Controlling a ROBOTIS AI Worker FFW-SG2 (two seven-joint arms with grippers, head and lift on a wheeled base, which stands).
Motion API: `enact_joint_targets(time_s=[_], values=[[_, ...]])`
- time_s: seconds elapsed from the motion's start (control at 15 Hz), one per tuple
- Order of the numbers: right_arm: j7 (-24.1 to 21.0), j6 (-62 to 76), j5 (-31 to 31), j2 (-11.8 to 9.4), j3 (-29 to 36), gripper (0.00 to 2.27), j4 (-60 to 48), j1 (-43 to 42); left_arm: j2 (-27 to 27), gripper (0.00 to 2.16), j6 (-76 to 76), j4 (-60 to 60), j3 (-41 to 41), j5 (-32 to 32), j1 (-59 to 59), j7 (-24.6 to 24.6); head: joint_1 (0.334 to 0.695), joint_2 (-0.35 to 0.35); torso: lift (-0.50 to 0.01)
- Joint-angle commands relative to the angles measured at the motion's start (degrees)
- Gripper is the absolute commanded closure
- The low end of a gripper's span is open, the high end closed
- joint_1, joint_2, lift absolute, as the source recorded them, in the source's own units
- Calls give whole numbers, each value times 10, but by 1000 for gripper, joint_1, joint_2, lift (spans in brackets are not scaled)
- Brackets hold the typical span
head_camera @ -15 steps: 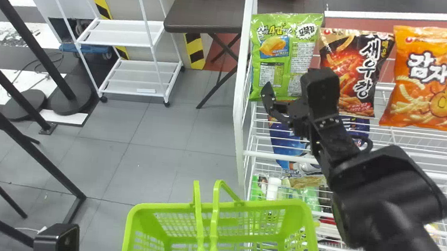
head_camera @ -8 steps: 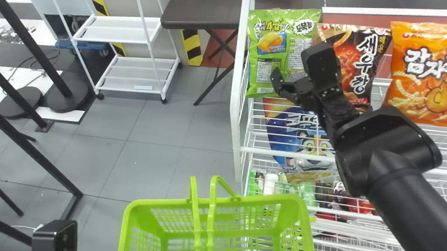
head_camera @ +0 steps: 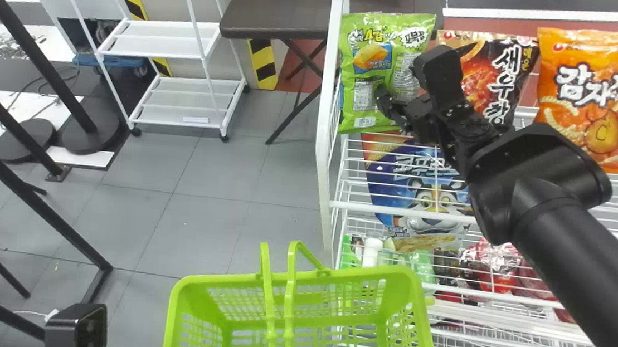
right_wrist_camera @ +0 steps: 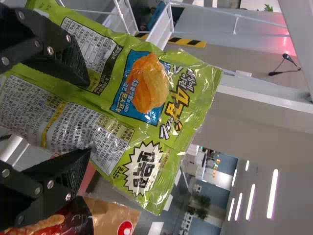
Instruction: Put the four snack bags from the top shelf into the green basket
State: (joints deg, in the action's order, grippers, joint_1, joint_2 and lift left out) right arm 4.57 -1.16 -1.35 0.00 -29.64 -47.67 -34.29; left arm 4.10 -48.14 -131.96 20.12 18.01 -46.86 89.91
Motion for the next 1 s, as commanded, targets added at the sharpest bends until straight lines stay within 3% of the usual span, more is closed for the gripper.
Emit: enact_joint_targets(time_s=[0.0,0.13,0.6,0.93], values=[[-1,-18,-8,1,3,2111,2,-2,1,2148,0,-1,1,1,0,7,695,164,-4],[-3,-18,-9,1,4,2246,-1,-1,4,2148,-2,-2,3,4,0,7,695,159,-4],[2,-18,-1,1,-15,2246,-86,42,6,2148,-2,-2,8,8,0,7,695,187,-4],[-47,-108,74,1,-23,2246,-221,117,14,2148,-2,4,19,19,6,7,695,243,-4]])
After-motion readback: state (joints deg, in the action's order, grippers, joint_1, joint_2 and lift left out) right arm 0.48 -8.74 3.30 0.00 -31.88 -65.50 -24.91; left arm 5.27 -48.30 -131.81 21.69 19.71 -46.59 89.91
